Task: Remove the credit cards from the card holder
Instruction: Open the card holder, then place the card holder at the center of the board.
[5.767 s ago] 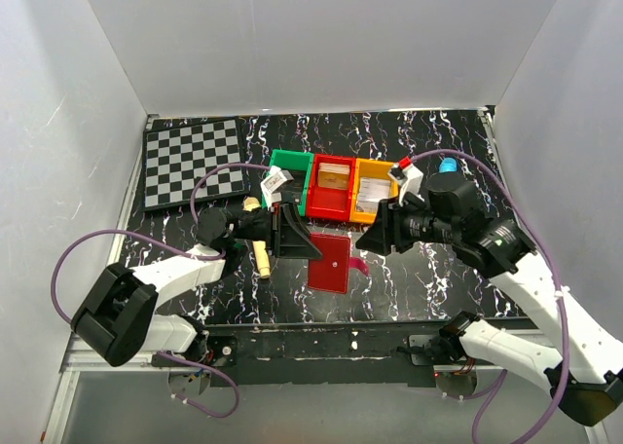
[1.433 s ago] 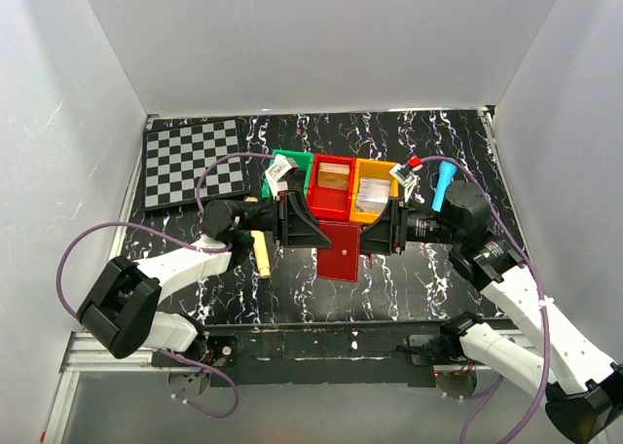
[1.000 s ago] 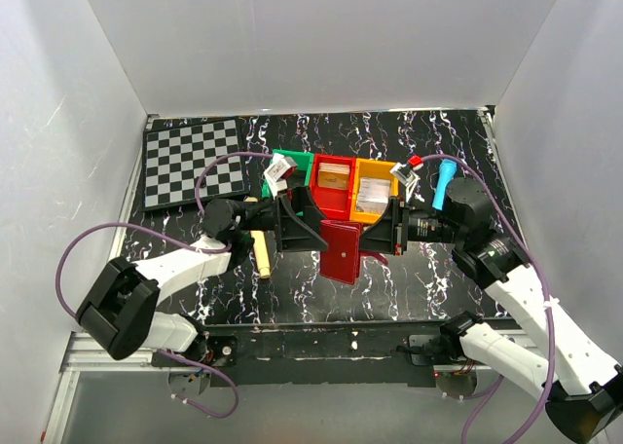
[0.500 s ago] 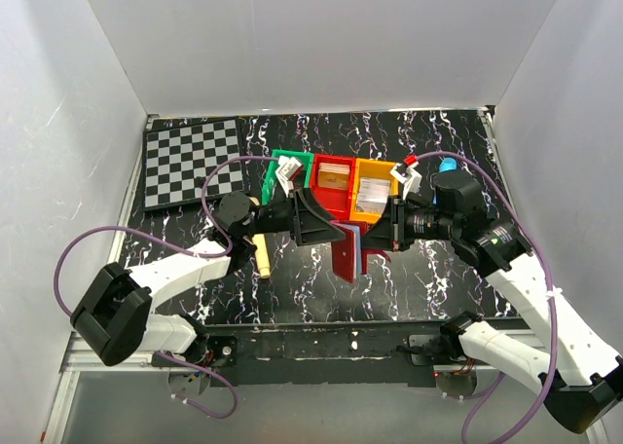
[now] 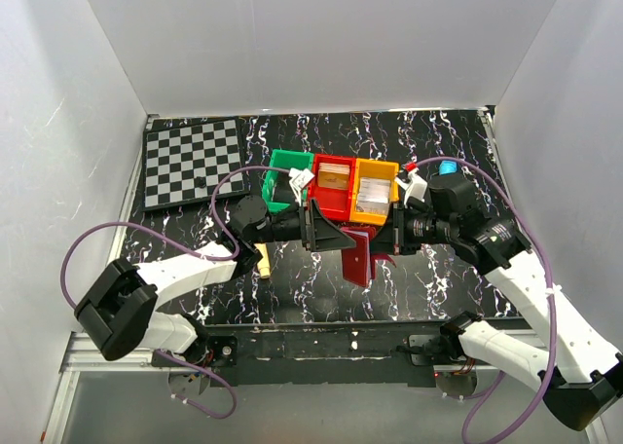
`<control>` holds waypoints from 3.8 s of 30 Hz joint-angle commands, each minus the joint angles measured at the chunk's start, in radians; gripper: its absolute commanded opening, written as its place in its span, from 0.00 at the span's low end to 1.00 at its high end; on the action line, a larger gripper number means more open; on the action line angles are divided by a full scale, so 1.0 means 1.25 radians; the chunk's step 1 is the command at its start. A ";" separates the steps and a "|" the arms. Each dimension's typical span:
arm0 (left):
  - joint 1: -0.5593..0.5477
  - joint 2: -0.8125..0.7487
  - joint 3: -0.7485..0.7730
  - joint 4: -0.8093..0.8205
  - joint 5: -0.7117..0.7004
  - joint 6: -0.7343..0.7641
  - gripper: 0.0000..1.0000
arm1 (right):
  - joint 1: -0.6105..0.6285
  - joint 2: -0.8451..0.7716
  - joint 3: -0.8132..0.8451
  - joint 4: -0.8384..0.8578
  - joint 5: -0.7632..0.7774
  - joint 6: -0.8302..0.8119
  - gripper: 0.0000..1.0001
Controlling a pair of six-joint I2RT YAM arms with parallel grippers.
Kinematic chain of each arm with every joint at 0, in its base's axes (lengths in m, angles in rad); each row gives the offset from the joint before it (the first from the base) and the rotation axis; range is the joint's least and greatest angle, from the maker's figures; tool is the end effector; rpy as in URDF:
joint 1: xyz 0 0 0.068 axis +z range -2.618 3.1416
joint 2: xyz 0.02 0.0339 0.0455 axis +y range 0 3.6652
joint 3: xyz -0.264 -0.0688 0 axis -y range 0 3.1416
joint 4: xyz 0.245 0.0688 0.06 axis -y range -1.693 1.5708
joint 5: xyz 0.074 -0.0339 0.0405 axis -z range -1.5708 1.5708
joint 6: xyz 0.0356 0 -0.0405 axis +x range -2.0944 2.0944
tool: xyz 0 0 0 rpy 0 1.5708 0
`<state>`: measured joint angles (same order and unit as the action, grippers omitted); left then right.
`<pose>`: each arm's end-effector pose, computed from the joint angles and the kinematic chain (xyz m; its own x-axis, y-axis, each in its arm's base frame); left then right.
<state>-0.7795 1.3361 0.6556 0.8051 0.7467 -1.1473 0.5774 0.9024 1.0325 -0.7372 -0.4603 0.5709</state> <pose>0.1865 -0.2183 0.2752 -0.8710 -0.0799 -0.4847 0.4896 -0.0598 -0.8699 0.1409 0.1107 0.3516 -0.8317 0.0360 -0.5541 -0.4104 0.6323 0.6571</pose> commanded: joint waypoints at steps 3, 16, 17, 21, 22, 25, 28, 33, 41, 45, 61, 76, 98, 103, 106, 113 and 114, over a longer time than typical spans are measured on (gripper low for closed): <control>-0.006 -0.034 0.017 -0.207 -0.092 0.110 0.98 | 0.001 -0.004 0.045 -0.008 0.030 -0.014 0.01; -0.027 -0.063 0.020 -0.261 -0.130 0.140 0.87 | 0.001 0.007 0.015 0.036 0.027 0.012 0.01; -0.027 -0.067 0.018 -0.262 -0.131 0.140 0.85 | 0.001 0.008 0.013 0.036 0.027 0.011 0.01; -0.027 -0.090 0.024 -0.291 -0.130 0.158 0.89 | 0.001 0.008 0.005 0.050 0.022 0.019 0.01; -0.028 -0.096 0.027 -0.294 -0.127 0.163 0.91 | 0.001 0.008 0.002 0.055 0.018 0.022 0.01; -0.027 -0.112 0.029 -0.298 -0.120 0.175 0.95 | 0.001 0.012 -0.005 0.073 0.010 0.032 0.01; -0.028 -0.119 0.038 -0.309 -0.110 0.184 0.96 | 0.001 0.012 -0.009 0.084 0.009 0.040 0.01; -0.027 -0.133 0.036 -0.330 -0.116 0.190 0.92 | 0.001 0.007 -0.012 0.096 0.016 0.053 0.01; -0.027 -0.186 0.041 -0.401 -0.141 0.229 0.85 | -0.002 0.006 -0.016 0.107 0.018 0.062 0.01; -0.027 -0.209 0.049 -0.431 -0.142 0.244 0.81 | -0.005 0.003 -0.036 0.144 -0.004 0.078 0.01; -0.028 -0.257 0.017 -0.439 -0.156 0.249 0.75 | -0.036 -0.024 -0.076 0.203 -0.059 0.124 0.01; -0.027 -0.269 0.014 -0.458 -0.153 0.267 0.54 | -0.037 -0.032 -0.085 0.225 -0.076 0.138 0.01; -0.027 -0.279 0.004 -0.466 -0.162 0.286 0.29 | -0.037 -0.037 -0.087 0.247 -0.094 0.151 0.01; -0.028 -0.283 0.001 -0.467 -0.167 0.288 0.20 | -0.037 -0.041 -0.090 0.255 -0.104 0.147 0.01; -0.027 -0.286 0.002 -0.470 -0.165 0.293 0.12 | -0.037 -0.044 -0.092 0.263 -0.114 0.146 0.01; -0.027 -0.286 0.009 -0.476 -0.151 0.301 0.00 | -0.037 -0.040 -0.069 0.235 -0.130 0.109 0.01; -0.026 -0.286 0.012 -0.477 -0.149 0.302 0.00 | -0.037 -0.041 -0.064 0.227 -0.129 0.099 0.01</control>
<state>-0.8089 1.0019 0.6617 0.2096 0.5514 -0.7918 0.5301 0.8631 0.9180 -0.4763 -0.5659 0.7315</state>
